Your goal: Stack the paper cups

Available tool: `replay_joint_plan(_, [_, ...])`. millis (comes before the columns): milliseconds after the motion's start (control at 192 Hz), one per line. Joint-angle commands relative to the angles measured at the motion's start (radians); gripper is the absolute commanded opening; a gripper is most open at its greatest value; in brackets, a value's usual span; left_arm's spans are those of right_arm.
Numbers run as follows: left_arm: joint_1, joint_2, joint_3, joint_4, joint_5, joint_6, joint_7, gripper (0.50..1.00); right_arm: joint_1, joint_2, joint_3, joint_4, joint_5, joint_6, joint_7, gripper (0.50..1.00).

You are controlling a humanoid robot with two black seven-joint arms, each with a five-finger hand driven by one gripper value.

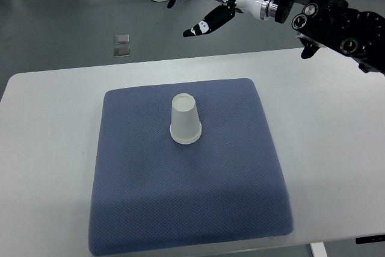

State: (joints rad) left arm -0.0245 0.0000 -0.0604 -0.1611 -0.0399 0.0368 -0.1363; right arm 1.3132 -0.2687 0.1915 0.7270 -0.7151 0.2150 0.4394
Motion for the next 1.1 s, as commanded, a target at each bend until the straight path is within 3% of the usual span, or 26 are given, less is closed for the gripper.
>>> replay_joint_plan(0, [0.0,0.0,0.001,0.0,0.0,0.0,0.0,1.0,-0.035,0.01,0.025,-0.011,0.155,-0.037,-0.033,0.895])
replay_joint_plan(203, [0.0,0.0,0.001,0.0,0.0,0.0,0.0,1.0,-0.101,0.016,0.029,-0.012,0.44,-0.204,-0.056,0.895])
replay_joint_plan(448, [0.0,0.0,-0.001,0.0,0.0,0.0,0.0,1.0,-0.172,0.028,0.029,-0.011,0.862,-0.321,-0.076,0.895])
replay_joint_plan(735, [0.0,0.0,-0.001,0.0,0.0,0.0,0.0,1.0,-0.235,0.062,0.051,-0.012,1.053,-0.379,-0.067,0.903])
replay_joint_plan(1095, [0.0,0.0,0.001,0.0,0.0,0.0,0.0,1.0,-0.275,0.069,0.109,-0.014,0.938,-0.41,-0.047,0.907])
